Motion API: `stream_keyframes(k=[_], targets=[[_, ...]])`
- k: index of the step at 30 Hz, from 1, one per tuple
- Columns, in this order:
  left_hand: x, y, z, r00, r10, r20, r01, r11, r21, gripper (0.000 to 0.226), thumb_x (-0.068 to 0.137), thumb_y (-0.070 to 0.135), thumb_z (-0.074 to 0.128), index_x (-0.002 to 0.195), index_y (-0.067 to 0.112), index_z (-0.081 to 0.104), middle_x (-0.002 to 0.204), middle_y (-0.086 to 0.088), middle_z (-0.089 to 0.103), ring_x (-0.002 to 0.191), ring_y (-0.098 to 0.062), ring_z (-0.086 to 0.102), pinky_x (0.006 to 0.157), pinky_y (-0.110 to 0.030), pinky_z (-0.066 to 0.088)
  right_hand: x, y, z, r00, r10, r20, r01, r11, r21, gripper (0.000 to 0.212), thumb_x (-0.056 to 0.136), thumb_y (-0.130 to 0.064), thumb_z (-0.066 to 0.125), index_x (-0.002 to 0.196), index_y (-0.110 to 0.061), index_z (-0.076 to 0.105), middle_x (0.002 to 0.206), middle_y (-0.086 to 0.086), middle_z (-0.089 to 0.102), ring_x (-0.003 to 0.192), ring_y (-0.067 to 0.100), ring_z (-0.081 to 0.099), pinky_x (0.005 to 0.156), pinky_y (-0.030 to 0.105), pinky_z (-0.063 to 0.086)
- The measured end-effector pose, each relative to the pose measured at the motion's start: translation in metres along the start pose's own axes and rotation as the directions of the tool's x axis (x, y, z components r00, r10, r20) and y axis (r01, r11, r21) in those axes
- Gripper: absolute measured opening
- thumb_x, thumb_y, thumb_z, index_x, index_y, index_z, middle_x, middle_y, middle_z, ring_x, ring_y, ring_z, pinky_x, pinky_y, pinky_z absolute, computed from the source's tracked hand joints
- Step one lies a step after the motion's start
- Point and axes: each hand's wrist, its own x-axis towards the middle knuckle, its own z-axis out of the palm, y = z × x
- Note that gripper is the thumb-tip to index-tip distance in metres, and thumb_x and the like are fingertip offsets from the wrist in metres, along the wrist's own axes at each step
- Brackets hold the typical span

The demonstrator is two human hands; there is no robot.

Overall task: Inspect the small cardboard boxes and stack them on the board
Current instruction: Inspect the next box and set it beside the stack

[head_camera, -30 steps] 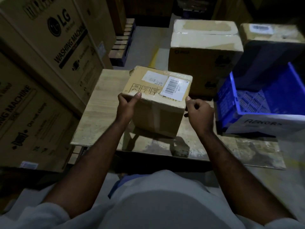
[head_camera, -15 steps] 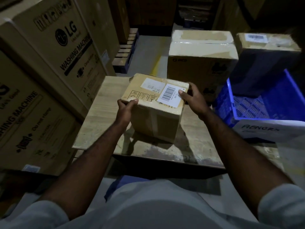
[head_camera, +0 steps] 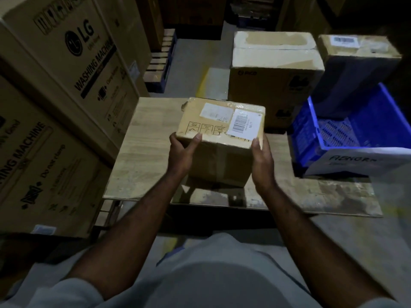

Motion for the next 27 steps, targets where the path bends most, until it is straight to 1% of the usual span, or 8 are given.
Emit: stream_keyframes(k=[2, 5, 7, 13, 17, 21, 24, 27], targets=[[-0.006, -0.003, 0.0, 1.0, 0.02, -0.005, -0.02, 1.0, 0.007, 0.064, 0.093, 0.049, 0.07, 0.141, 0.02, 0.039, 0.137, 0.0, 0.06, 0.119, -0.02, 0.061, 0.09, -0.031, 0.056, -0.01, 0.003, 0.003, 0.999, -0.024, -0.045, 0.024, 1.0, -0.002, 0.066, 0.096, -0.055, 0.054, 0.153, -0.024, 0.046, 0.131, -0.009, 0.069, 0.116, 0.003, 0.067, 0.095, 0.026, 0.056], [-0.016, 0.001, 0.0, 0.994, 0.107, 0.009, -0.108, 0.993, 0.04, 0.064, 0.09, 0.052, 0.072, 0.137, 0.022, 0.042, 0.137, 0.0, 0.059, 0.118, -0.018, 0.06, 0.082, -0.023, 0.053, -0.004, -0.008, -0.004, 0.988, -0.062, -0.145, 0.061, 0.998, -0.01, 0.065, 0.092, -0.056, 0.06, 0.147, -0.022, 0.054, 0.129, -0.006, 0.07, 0.119, 0.009, 0.066, 0.104, 0.039, 0.055], [-0.022, 0.009, 0.0, 0.983, 0.184, 0.016, -0.184, 0.982, 0.035, 0.066, 0.085, 0.057, 0.074, 0.133, 0.026, 0.042, 0.137, 0.0, 0.058, 0.118, -0.017, 0.06, 0.086, -0.028, 0.056, 0.001, -0.018, -0.01, 0.978, -0.096, -0.184, 0.095, 0.995, -0.011, 0.071, 0.088, -0.06, 0.062, 0.147, -0.02, 0.055, 0.132, -0.002, 0.069, 0.123, 0.015, 0.065, 0.107, 0.044, 0.053], [-0.039, 0.055, 0.004, 0.922, 0.386, 0.027, -0.384, 0.921, -0.062, 0.058, 0.091, 0.043, 0.074, 0.128, 0.018, 0.038, 0.132, -0.003, 0.06, 0.111, -0.016, 0.065, 0.08, -0.024, 0.061, -0.012, -0.058, -0.027, 0.935, -0.208, -0.288, 0.229, 0.972, 0.043, 0.057, 0.088, -0.048, 0.065, 0.137, -0.018, 0.061, 0.127, 0.0, 0.071, 0.118, 0.015, 0.067, 0.106, 0.041, 0.053], [-0.054, 0.091, 0.009, 0.874, 0.485, 0.022, -0.479, 0.868, -0.129, 0.049, 0.095, 0.042, 0.069, 0.121, 0.012, 0.04, 0.123, -0.002, 0.064, 0.104, -0.013, 0.067, 0.074, -0.018, 0.058, -0.027, -0.091, -0.046, 0.905, -0.243, -0.349, 0.286, 0.955, 0.079, 0.066, 0.086, -0.05, 0.066, 0.142, -0.017, 0.059, 0.129, 0.001, 0.071, 0.119, 0.015, 0.067, 0.105, 0.041, 0.054], [-0.071, 0.135, 0.016, 0.814, 0.581, 0.026, -0.565, 0.801, -0.199, 0.048, 0.095, 0.049, 0.061, 0.118, 0.014, 0.038, 0.113, 0.005, 0.064, 0.1, -0.011, 0.069, 0.074, -0.021, 0.059, -0.038, -0.131, -0.067, 0.872, -0.338, -0.355, 0.383, 0.922, 0.063, 0.058, 0.094, -0.042, 0.061, 0.145, -0.016, 0.057, 0.133, 0.003, 0.07, 0.122, 0.016, 0.066, 0.107, 0.044, 0.053], [-0.08, 0.162, 0.027, 0.778, 0.625, 0.064, -0.59, 0.762, -0.267, 0.048, 0.094, 0.049, 0.058, 0.122, 0.016, 0.035, 0.118, 0.004, 0.063, 0.103, -0.008, 0.068, 0.078, -0.025, 0.061, -0.033, -0.162, -0.085, 0.828, -0.402, -0.39, 0.466, 0.881, 0.082, 0.055, 0.092, -0.041, 0.064, 0.14, -0.016, 0.06, 0.131, 0.006, 0.071, 0.122, 0.021, 0.067, 0.108, 0.049, 0.052], [-0.085, 0.186, 0.042, 0.734, 0.674, 0.083, -0.621, 0.716, -0.32, 0.05, 0.095, 0.046, 0.059, 0.128, 0.017, 0.036, 0.126, -0.001, 0.063, 0.108, -0.004, 0.066, 0.082, -0.023, 0.059, -0.025, -0.194, -0.109, 0.79, -0.448, -0.418, 0.529, 0.843, 0.096, 0.054, 0.094, -0.034, 0.062, 0.142, -0.009, 0.057, 0.129, 0.007, 0.071, 0.119, 0.021, 0.068, 0.102, 0.04, 0.056]])
